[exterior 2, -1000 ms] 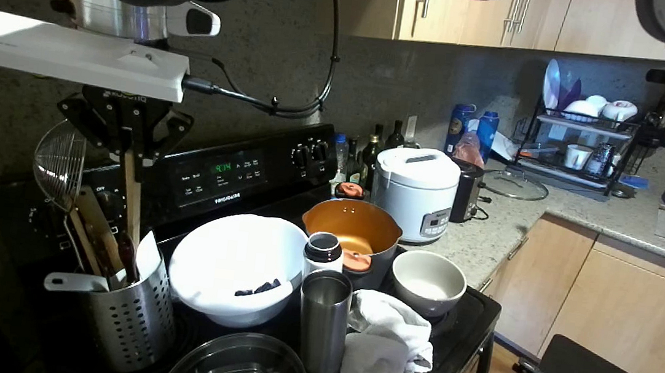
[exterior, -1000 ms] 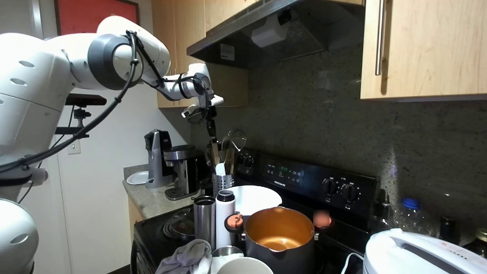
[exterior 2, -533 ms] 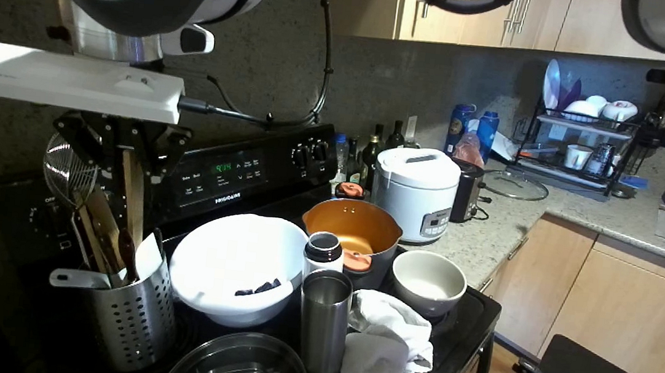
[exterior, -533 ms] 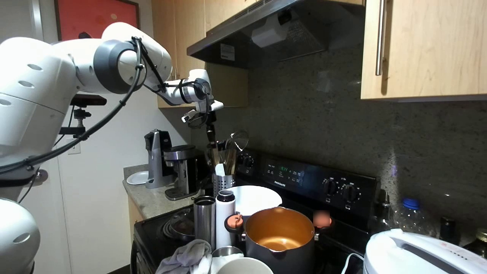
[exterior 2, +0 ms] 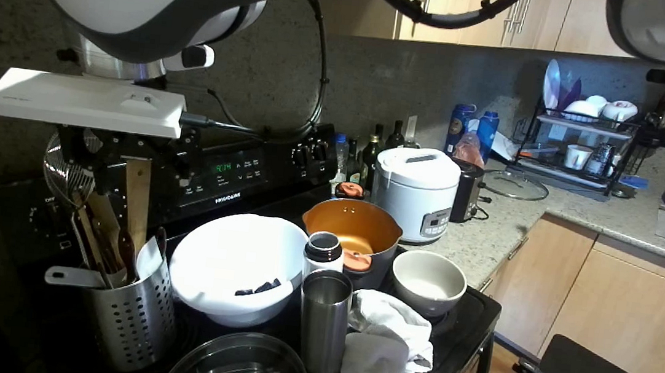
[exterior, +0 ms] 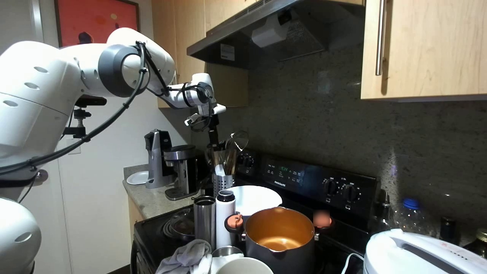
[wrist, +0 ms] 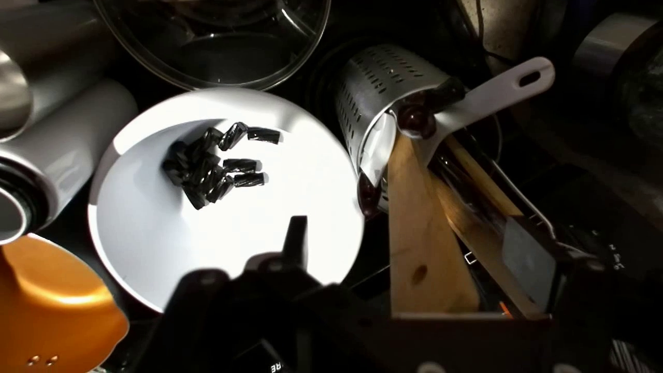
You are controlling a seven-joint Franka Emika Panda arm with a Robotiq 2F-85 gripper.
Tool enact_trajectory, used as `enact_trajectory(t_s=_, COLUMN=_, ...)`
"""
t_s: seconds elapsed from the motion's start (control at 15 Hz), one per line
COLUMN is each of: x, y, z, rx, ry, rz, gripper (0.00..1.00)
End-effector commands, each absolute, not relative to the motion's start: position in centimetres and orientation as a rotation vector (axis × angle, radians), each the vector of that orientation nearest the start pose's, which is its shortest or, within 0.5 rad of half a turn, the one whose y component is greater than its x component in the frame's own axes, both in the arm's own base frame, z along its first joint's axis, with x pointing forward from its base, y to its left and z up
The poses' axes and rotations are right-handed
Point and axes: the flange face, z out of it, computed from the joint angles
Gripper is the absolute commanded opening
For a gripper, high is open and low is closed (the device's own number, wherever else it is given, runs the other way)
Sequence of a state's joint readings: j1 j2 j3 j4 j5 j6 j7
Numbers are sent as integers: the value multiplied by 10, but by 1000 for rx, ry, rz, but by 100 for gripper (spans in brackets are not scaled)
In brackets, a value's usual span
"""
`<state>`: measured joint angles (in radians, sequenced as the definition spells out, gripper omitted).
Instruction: Pick up the wooden spoon and use it to stir the contents of the white bowl
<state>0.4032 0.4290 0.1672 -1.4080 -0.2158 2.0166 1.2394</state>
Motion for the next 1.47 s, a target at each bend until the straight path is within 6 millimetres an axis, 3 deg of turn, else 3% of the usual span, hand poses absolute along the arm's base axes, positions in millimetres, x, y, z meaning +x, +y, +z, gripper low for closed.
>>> enact_trajectory(t_s=0.0, x=615, y=350, z=494, rx=-2926, ry=925, rz=-370, gripper=100)
enact_trajectory(t_s=0.53, x=618, y=338, z=545, rx=-2910, ry=938, rz=-467, gripper=100)
enact_trajectory(t_s=0.8, x=609, y=328, z=559, rx=-2907, ry=961, rz=-510, gripper=100)
enact_trajectory(t_s=1.07, x=584, y=325, z=564, rx=-2928, ry=967, rz=-521, gripper=100)
enact_trajectory(t_s=1.4, x=529, y=314, z=542, rx=-3024, ry=978, rz=-385, gripper=100)
